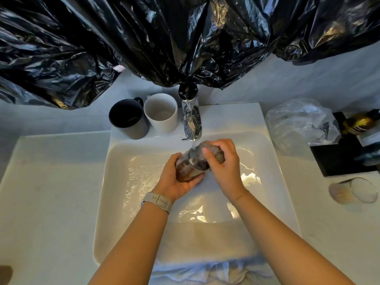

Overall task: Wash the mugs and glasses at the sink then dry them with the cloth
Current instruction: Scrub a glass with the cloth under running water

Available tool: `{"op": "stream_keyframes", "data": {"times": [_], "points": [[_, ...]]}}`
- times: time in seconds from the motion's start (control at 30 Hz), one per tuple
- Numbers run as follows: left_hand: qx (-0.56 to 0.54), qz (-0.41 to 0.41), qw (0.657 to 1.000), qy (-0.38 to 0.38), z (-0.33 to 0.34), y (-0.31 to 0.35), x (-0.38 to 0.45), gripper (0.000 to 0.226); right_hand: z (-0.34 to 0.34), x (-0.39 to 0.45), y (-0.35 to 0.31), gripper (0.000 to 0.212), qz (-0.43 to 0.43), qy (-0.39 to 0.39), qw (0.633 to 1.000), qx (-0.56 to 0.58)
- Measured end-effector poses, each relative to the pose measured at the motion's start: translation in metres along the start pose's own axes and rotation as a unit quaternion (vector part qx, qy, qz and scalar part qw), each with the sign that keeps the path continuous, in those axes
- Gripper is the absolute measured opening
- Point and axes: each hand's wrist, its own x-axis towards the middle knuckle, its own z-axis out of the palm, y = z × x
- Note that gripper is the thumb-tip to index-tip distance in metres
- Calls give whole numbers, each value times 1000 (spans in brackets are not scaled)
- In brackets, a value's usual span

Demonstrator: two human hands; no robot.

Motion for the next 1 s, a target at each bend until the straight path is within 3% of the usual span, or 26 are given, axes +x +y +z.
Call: {"op": "stream_keyframes", "data": {"times": [0.23, 0.4, 0.57, 0.7, 0.8, 1.0], "points": [[-14, -5, 1000, -11, -3, -2, 4, 30, 13, 4, -8, 10, -56, -79, 995, 16], [-40, 31, 999, 8, -7, 9, 2, 38, 0, 0, 10, 10, 47, -57, 997, -2], [6, 33, 999, -4, -2, 6, -4, 31, 1, 8, -10, 6, -11, -101, 994, 36], [6, 46, 999, 11, 0, 12, -10, 25, -15, 7, -3, 5, 68, -124, 989, 36], [18, 56, 998, 6, -4, 12, -10, 27, -8, -9, -4, 5, 40, -142, 988, 47], [51, 79, 996, 1, 2, -4, -15, 33, -1, 11, 2, 19, 163, -72, 977, 114]]}}
